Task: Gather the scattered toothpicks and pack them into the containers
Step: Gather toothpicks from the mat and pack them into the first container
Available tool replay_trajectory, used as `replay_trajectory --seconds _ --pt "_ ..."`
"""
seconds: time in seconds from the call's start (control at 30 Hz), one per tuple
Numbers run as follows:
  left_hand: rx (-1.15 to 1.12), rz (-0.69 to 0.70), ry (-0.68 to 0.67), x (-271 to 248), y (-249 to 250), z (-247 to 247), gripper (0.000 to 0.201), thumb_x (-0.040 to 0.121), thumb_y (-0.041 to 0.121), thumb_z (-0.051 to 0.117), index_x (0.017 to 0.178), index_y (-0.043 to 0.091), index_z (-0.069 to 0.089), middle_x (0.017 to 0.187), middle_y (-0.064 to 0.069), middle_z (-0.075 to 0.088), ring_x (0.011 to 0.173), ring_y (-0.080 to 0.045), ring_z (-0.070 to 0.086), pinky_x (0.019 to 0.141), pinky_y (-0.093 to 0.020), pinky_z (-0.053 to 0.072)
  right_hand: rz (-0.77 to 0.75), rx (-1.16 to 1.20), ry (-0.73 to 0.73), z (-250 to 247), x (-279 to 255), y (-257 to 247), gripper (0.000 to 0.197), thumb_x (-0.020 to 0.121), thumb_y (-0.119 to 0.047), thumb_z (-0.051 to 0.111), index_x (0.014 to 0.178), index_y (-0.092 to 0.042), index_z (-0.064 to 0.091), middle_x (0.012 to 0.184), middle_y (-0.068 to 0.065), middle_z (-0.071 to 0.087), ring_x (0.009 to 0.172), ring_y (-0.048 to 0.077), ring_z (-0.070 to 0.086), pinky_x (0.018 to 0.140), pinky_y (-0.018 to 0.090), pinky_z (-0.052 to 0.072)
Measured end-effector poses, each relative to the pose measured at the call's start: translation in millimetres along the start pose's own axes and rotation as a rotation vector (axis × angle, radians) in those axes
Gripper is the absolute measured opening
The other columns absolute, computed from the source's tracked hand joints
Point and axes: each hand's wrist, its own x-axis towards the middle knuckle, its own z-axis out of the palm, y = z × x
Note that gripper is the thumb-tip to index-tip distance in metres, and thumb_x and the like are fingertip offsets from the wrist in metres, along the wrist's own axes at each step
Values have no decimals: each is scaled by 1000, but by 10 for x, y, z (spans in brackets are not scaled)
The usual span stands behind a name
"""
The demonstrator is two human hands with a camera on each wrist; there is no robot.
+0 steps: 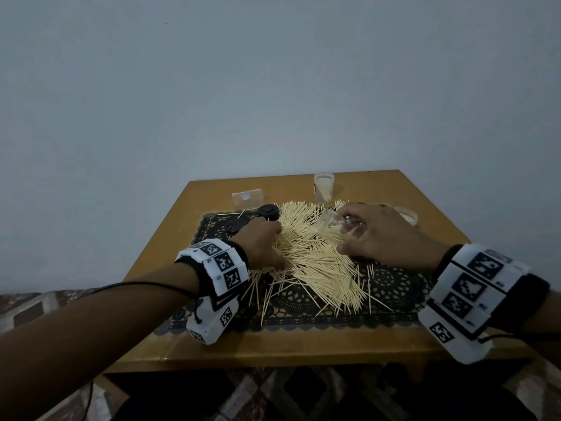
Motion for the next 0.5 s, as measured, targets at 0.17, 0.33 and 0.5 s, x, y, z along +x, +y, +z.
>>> replay_trajectory --seconds 0.17,0.33,0.5 --pt "41 75 59 -51 -21 20 59 77 42 75 126 13 56 119 -6 63 107 -23 58 92 -36 49 -8 -10 -29 19 10 6 52 75 -34 81 121 -23 59 102 -11 64 82 5 64 77 32 54" --pt "68 105 82 -71 -35 3 47 81 30 72 123 14 58 111 -7 66 100 -24 62 86 -36 52 -3 -22 -39 47 27 -6 53 75 -35 81 122 -24 59 102 -11 64 84 3 62 77 28 53" --pt "59 45 99 -101 -30 46 61 82 35 73 128 12 41 112 -11 63 99 -27 60 84 -41 52 4 -10 -58 71 18 -20 53 76 -35 80 123 -24 58 103 -11 64 86 5 62 80 31 54"
